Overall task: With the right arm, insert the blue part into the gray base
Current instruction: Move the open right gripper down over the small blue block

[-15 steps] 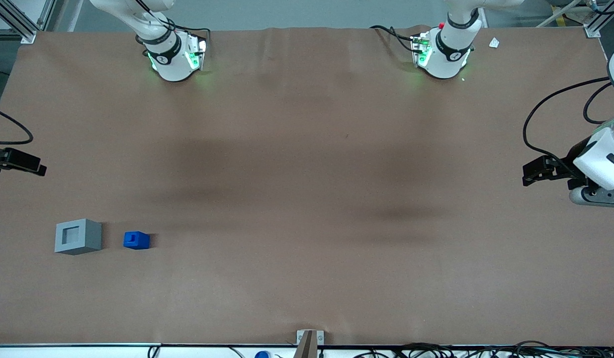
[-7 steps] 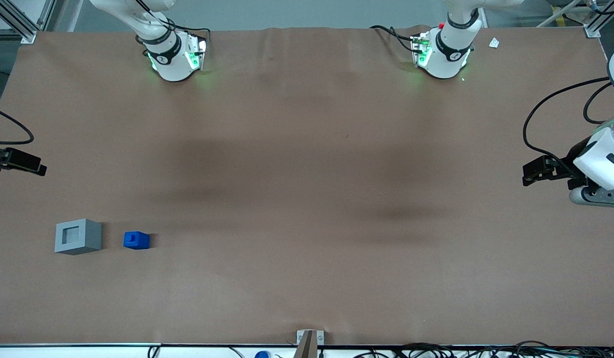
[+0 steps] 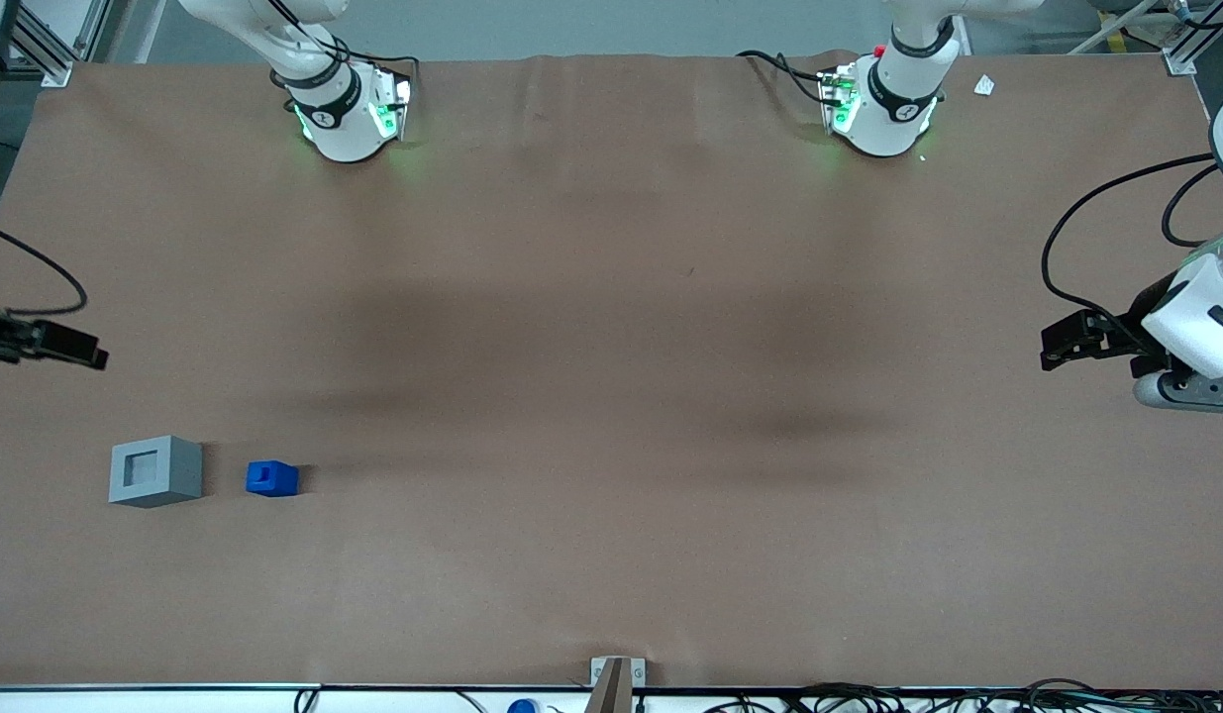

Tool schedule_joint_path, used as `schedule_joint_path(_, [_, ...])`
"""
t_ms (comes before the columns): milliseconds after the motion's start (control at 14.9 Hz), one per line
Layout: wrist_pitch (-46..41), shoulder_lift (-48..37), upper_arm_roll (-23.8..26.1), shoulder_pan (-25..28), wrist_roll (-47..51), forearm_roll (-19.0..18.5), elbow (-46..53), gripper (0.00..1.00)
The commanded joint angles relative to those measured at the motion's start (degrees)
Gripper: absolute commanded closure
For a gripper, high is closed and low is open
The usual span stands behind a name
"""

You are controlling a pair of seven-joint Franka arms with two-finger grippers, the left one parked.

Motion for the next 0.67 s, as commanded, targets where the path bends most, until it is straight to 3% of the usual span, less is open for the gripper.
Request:
schedule_joint_path(0, [6.8,-0.2,0.6,-0.6,1.0,0.0,-7.3,0.0])
schedule_joint_path(604, [20.3,10.3,0.6,-0.5,0.9,-0.6,-9.0,0.0])
